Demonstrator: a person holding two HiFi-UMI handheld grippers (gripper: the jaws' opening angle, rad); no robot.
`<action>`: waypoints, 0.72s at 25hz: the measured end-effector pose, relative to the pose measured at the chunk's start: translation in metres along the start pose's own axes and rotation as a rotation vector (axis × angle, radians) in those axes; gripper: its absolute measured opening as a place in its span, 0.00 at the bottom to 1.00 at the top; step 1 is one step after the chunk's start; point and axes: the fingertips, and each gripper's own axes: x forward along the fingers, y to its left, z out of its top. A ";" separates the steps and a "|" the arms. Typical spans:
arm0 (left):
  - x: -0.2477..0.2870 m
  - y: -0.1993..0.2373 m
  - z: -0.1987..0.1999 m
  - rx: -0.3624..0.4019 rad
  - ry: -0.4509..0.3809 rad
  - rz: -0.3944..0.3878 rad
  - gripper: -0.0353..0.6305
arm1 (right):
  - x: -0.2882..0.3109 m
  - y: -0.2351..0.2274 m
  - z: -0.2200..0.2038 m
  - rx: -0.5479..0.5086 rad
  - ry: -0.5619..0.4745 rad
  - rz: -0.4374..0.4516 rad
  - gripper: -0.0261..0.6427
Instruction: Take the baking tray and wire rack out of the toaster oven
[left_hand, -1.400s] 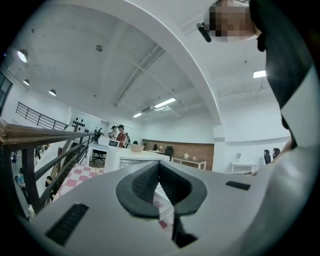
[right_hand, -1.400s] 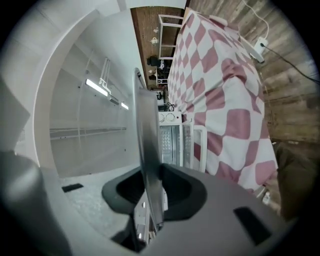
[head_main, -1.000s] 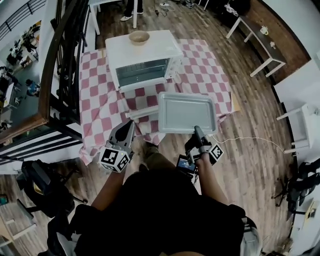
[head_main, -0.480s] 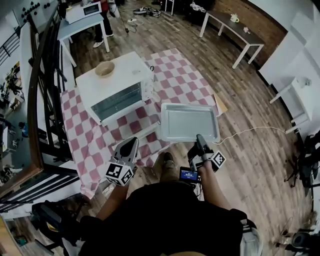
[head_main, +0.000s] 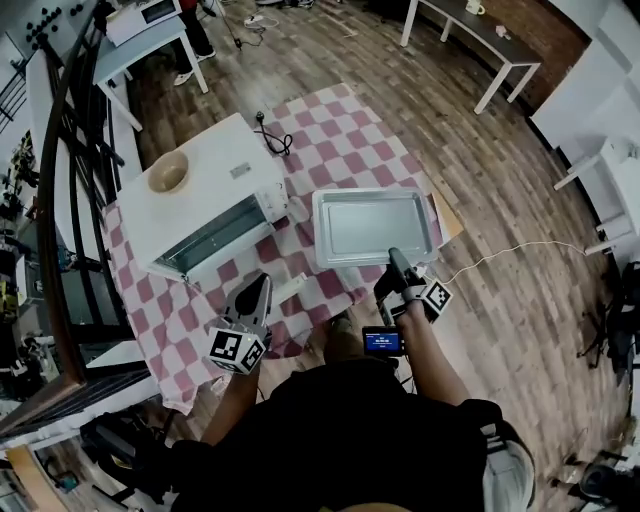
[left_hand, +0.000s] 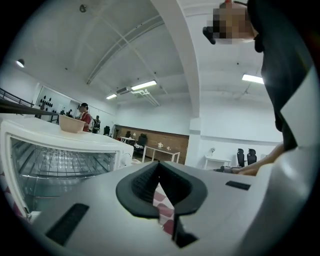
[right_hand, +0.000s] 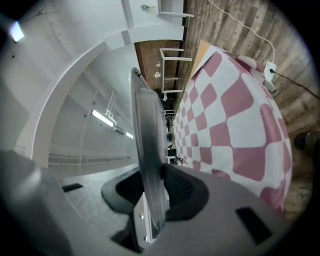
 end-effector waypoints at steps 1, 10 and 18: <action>0.012 0.004 0.000 -0.006 0.006 0.011 0.04 | 0.015 -0.003 0.009 0.000 0.013 -0.007 0.17; 0.093 0.027 -0.038 -0.116 0.098 0.146 0.04 | 0.144 -0.049 0.078 -0.012 0.160 -0.071 0.17; 0.129 0.035 -0.083 -0.189 0.187 0.191 0.04 | 0.248 -0.092 0.099 0.005 0.234 -0.083 0.17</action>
